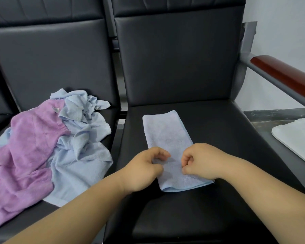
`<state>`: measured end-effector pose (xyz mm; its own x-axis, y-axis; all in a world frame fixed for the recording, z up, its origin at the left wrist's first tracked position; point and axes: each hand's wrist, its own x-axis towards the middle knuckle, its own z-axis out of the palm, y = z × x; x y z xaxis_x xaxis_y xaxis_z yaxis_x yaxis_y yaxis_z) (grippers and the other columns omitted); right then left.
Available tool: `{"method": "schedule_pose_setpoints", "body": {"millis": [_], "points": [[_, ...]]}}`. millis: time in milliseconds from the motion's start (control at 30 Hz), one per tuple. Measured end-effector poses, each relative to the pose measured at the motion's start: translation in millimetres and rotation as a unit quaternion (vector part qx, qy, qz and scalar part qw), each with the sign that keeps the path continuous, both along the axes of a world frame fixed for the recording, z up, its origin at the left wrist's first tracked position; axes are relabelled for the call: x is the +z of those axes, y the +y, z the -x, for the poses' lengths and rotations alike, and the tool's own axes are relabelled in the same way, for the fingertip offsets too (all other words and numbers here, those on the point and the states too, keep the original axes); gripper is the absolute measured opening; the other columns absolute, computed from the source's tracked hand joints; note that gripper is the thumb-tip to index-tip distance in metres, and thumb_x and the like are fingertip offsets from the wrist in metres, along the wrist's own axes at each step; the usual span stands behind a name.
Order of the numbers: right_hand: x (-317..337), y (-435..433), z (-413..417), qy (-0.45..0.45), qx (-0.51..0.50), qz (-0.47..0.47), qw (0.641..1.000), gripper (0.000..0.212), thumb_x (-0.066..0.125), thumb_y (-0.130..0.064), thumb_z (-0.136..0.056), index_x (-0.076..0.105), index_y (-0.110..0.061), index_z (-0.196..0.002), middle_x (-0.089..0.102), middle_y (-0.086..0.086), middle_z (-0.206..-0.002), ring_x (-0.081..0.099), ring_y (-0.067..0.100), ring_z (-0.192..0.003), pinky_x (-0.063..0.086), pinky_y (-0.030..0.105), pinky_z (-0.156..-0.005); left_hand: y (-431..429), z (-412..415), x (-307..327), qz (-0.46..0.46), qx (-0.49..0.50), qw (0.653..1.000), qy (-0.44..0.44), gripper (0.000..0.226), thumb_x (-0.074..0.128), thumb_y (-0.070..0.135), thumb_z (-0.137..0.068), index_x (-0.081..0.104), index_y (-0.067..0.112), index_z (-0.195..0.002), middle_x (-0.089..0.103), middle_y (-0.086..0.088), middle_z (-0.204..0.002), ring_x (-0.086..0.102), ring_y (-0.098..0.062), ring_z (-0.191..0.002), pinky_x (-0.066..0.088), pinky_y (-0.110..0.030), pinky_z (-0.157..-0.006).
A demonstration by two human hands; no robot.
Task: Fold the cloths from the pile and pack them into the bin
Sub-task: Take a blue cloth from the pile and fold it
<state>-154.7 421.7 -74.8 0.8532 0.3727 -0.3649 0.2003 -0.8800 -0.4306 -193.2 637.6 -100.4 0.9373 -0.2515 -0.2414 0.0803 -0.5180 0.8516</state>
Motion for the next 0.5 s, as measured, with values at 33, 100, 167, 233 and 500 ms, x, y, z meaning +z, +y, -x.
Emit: {"method": "schedule_pose_setpoints", "body": {"millis": [33,100,167,233,500], "points": [[1,0,0,0.011,-0.002,-0.008,1.000,0.004,0.077,-0.034,-0.087,0.075,-0.031,-0.089,0.070,-0.013,-0.084,0.065,0.004,-0.079,0.052,0.021,-0.072,1,3,0,0.027,-0.015,0.999,0.020,0.048,0.058,0.004,-0.074,0.066,0.029,-0.114,0.067,0.006,-0.116,0.062,-0.003,-0.086,0.046,-0.016,-0.077],[5,-2,-1,0.042,-0.009,-0.031,0.999,0.010,0.078,-0.041,-0.086,0.076,-0.032,-0.090,0.070,-0.014,-0.084,0.065,0.005,-0.079,0.052,0.022,-0.071,6,5,-1,0.056,-0.038,0.997,0.040,0.051,0.057,0.003,-0.066,0.069,0.026,-0.110,0.073,-0.008,-0.108,0.068,-0.026,-0.083,0.051,-0.030,-0.074],[8,-5,-1,0.067,-0.017,-0.046,0.997,0.019,0.078,-0.050,-0.084,0.076,-0.033,-0.092,0.072,-0.014,-0.090,0.066,0.006,-0.084,0.055,0.026,-0.079,8,8,3,0.037,-0.034,0.999,0.021,0.041,0.062,0.002,-0.071,0.072,0.024,-0.104,0.075,-0.016,-0.096,0.067,-0.031,-0.078,0.052,-0.040,-0.071],[10,-8,-1,0.089,-0.021,-0.062,0.994,0.030,0.078,-0.061,-0.078,0.076,-0.035,-0.094,0.073,-0.013,-0.095,0.067,0.007,-0.090,0.056,0.029,-0.087,6,10,5,0.002,-0.002,1.000,-0.030,0.019,0.071,0.006,-0.081,0.075,0.022,-0.092,0.076,-0.014,-0.087,0.068,-0.030,-0.074,0.057,-0.044,-0.076],[1,-11,4,0.019,0.008,-0.003,1.000,0.027,0.078,-0.039,-0.080,0.057,-0.022,-0.078,0.057,-0.009,-0.089,0.053,0.008,-0.071,0.042,0.026,-0.065,7,10,15,-0.120,0.080,0.974,-0.172,0.015,0.059,0.025,-0.098,0.059,0.029,-0.083,0.062,0.014,-0.080,0.054,-0.003,-0.066,0.041,-0.018,-0.059]]}}
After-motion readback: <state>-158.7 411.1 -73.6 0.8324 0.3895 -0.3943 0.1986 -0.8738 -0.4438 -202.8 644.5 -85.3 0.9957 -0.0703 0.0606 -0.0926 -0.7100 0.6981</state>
